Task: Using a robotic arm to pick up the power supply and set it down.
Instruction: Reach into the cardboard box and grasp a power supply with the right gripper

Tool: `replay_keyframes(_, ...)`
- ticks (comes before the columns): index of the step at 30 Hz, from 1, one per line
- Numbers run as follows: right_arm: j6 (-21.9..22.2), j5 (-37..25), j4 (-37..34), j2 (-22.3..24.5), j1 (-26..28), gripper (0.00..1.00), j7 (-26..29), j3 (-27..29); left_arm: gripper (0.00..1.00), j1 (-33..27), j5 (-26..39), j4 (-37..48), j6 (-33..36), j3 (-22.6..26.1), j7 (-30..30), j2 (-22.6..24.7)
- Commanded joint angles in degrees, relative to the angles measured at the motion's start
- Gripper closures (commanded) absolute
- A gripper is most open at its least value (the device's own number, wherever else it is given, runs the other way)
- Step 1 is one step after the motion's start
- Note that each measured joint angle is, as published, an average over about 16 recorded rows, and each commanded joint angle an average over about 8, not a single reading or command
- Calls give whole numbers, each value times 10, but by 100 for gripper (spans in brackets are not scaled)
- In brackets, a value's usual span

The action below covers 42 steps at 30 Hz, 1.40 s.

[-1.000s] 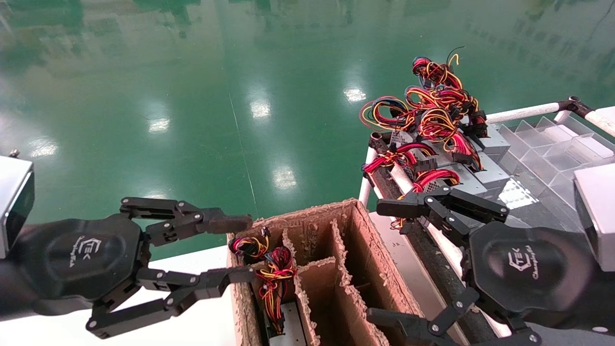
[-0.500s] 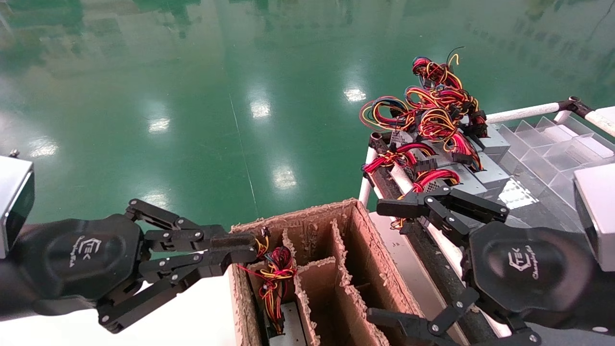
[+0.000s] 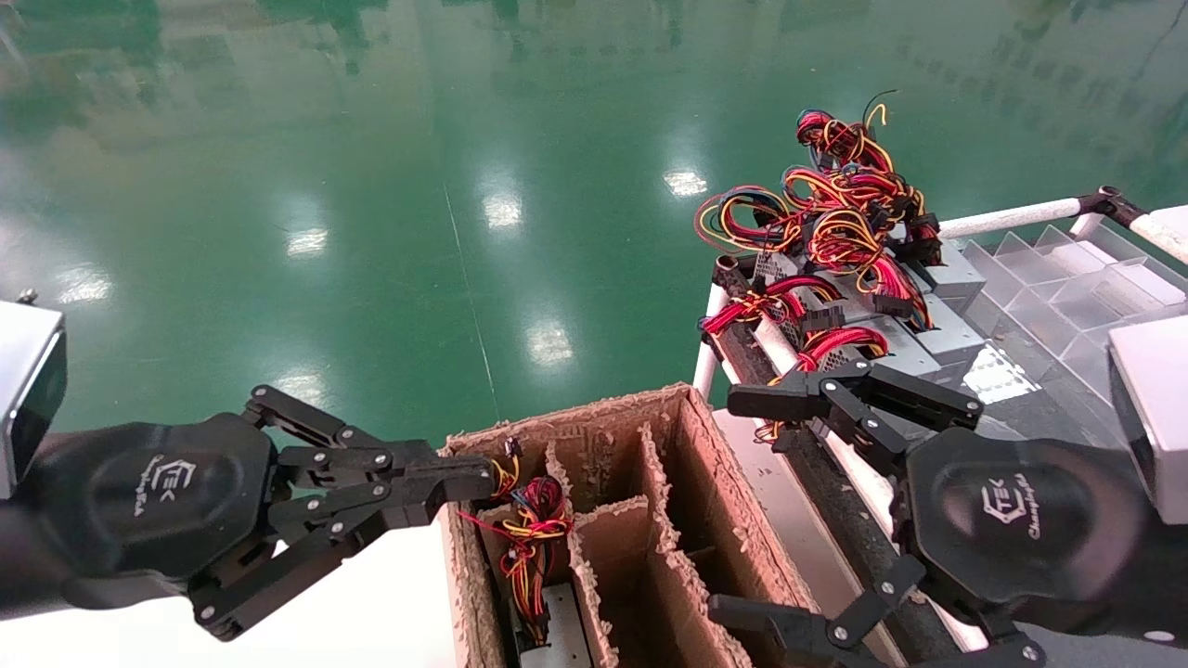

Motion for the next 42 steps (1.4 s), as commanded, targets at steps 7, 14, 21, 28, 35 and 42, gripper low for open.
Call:
replay_keyframes(7, 34, -26, -9, -5, 0, 0, 0, -4, 0, 0, 0, 0, 0, 0, 0, 0)
replay_keyframes(14, 78, -47, -13, -5, 3, 0, 6, -1, 0, 0, 0, 0, 0, 0, 0, 0)
replay_keyframes(21, 116, -83, -21, -35, 5, 0, 16, -22, 0, 0, 0, 1, 0, 0, 0, 0)
replay_keyframes(28, 160, -163, -45, -116, 35, 0, 37, -81, 0, 0, 0, 1, 0, 0, 0, 0)
replay_keyframes(35, 162, -220, -86, -177, 69, 0, 50, -130, 0, 0, 0, 1, 0, 0, 0, 0)
replay_keyframes(42, 163, -260, -132, -231, 87, 0, 30, -163, 0, 0, 0, 1, 0, 0, 0, 0)
